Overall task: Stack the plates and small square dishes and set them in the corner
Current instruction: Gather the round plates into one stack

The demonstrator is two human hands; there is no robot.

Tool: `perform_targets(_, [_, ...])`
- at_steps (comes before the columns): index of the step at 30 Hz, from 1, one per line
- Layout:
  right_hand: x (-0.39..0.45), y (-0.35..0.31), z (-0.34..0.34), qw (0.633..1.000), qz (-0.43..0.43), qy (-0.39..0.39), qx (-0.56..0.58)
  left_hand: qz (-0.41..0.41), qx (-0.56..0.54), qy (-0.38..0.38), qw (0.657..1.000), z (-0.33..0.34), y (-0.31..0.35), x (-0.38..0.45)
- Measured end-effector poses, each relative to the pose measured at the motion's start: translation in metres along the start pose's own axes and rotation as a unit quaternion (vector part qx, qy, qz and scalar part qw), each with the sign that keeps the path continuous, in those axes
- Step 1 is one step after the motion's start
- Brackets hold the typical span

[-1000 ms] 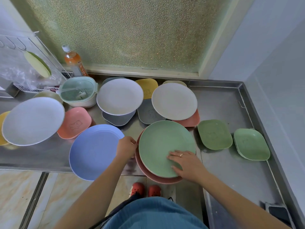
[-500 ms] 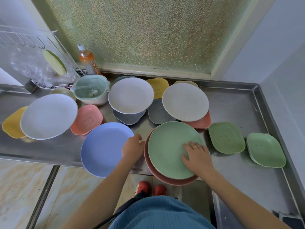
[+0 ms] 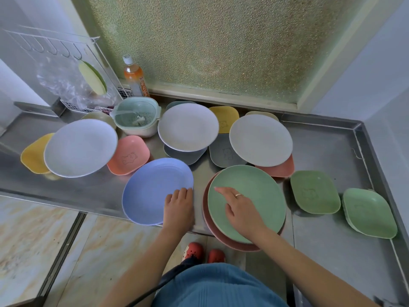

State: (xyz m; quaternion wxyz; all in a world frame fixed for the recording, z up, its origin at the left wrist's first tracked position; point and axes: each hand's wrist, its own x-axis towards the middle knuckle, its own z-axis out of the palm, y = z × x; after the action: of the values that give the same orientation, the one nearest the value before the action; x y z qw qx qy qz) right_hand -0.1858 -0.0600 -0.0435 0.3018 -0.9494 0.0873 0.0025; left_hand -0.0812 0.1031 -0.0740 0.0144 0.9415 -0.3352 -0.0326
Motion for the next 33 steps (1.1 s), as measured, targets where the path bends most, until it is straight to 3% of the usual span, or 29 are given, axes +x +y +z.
perform_targets(3, [0.026,-0.026,0.003,0.997,-0.011,-0.051,0.053,0.026,0.006,0.111,0.993,-0.014,0.006,0.003])
perform_targets(6, [0.051,-0.038,0.001,0.999,-0.043,-0.002,0.017,0.047,0.012,0.19,0.981,-0.026,0.007,0.008])
perform_targets(9, [0.067,-0.033,-0.009,0.992,-0.088,0.075,-0.054,0.105,-0.016,0.218,0.97,-0.028,0.0,0.011])
perform_targets(12, [0.064,-0.022,-0.025,0.979,-0.147,0.075,-0.119,0.171,-0.031,0.228,0.958,-0.034,-0.004,0.011])
perform_targets(16, [0.031,0.009,-0.043,0.976,-0.114,0.121,-0.138,0.199,-0.081,0.234,0.948,-0.045,-0.002,0.021])
perform_targets(19, [-0.011,0.036,-0.048,0.972,-0.1,0.152,-0.148,0.12,-0.171,0.19,0.959,-0.045,-0.002,0.025])
perform_targets(22, [-0.054,0.055,-0.045,0.968,-0.087,0.155,-0.176,-0.02,-0.288,0.056,0.956,-0.033,0.0,0.029])
perform_targets(25, [-0.083,0.066,-0.038,0.972,-0.077,0.12,-0.187,-0.11,-0.353,-0.095,0.924,-0.024,0.006,0.034])
perform_targets(28, [-0.099,0.072,-0.03,0.973,-0.071,0.09,-0.202,-0.181,-0.454,-0.159,0.858,-0.023,0.015,0.036])
perform_targets(30, [-0.103,0.076,-0.028,0.973,-0.05,0.079,-0.212,-0.199,-0.497,-0.179,0.826,-0.025,0.022,0.038])
perform_targets(33, [-0.102,0.079,-0.028,0.971,-0.035,0.061,-0.227,-0.154,-0.498,-0.197,0.83,-0.03,0.032,0.041])
